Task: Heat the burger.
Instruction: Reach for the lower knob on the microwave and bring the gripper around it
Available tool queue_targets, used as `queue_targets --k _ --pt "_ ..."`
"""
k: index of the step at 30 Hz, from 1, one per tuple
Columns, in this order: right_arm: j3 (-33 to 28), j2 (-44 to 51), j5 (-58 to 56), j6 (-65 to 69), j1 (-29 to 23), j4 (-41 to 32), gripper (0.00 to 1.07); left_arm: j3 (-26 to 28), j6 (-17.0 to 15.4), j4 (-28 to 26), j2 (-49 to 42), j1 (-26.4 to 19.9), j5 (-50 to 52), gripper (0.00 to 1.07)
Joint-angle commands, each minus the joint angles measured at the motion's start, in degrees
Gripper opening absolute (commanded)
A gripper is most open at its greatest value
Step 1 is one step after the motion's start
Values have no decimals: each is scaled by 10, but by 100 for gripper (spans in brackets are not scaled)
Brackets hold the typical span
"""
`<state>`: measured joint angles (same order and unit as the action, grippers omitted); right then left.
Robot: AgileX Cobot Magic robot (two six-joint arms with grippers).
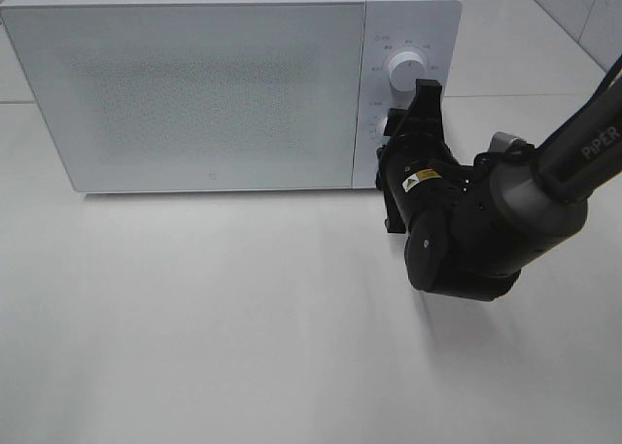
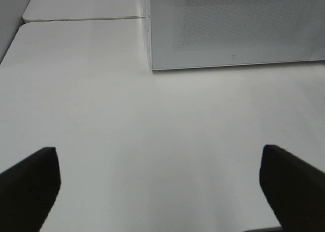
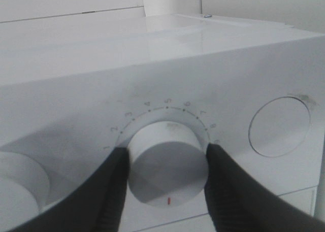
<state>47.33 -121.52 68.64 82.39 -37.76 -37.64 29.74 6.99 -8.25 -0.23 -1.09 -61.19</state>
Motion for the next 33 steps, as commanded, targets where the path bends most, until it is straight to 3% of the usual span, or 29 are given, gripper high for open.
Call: queue_targets --k 1,11,17,24,33 --pt "18 9 104 22 -4 102 0 -2 1 -3 -3 -1 -2 100" --pt "18 9 98 10 -4 81 3 -2 1 -3 -3 -1 -2 100" --pt "18 9 98 7 -4 57 17 -2 1 -3 -3 -1 -2 100" --pt "18 9 88 -3 -4 21 42 -2 1 -3 -3 -1 -2 100" --pt "17 9 68 -40 -4 -19 60 -2 1 -3 -3 -1 -2 100"
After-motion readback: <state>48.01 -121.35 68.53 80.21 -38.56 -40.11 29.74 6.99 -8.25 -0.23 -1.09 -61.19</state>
